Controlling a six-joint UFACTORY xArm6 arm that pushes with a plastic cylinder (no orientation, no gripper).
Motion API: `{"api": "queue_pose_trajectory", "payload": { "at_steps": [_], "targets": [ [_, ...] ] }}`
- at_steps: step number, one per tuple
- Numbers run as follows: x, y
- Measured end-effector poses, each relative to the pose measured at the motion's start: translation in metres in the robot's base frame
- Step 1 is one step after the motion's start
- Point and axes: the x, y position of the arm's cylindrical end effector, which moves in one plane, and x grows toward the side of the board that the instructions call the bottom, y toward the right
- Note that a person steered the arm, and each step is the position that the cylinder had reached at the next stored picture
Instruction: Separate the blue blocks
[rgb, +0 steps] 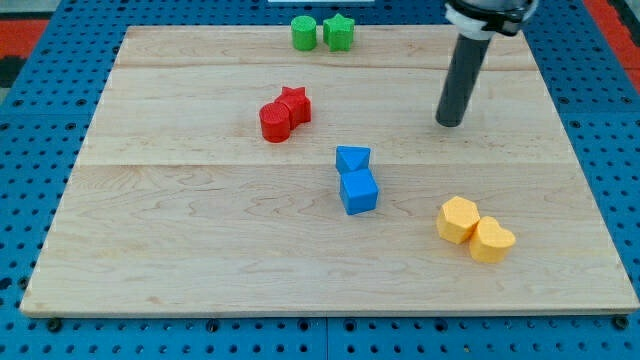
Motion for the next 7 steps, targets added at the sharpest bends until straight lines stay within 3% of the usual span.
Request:
{"api": "queue_pose_trajectory", "payload": {
  "at_steps": [3,4,5,7],
  "targets": [
    [0.009,0.024],
    [-0.015,0.024],
    [-0.034,0.005],
    [0.026,-0.117]
  ]
}}
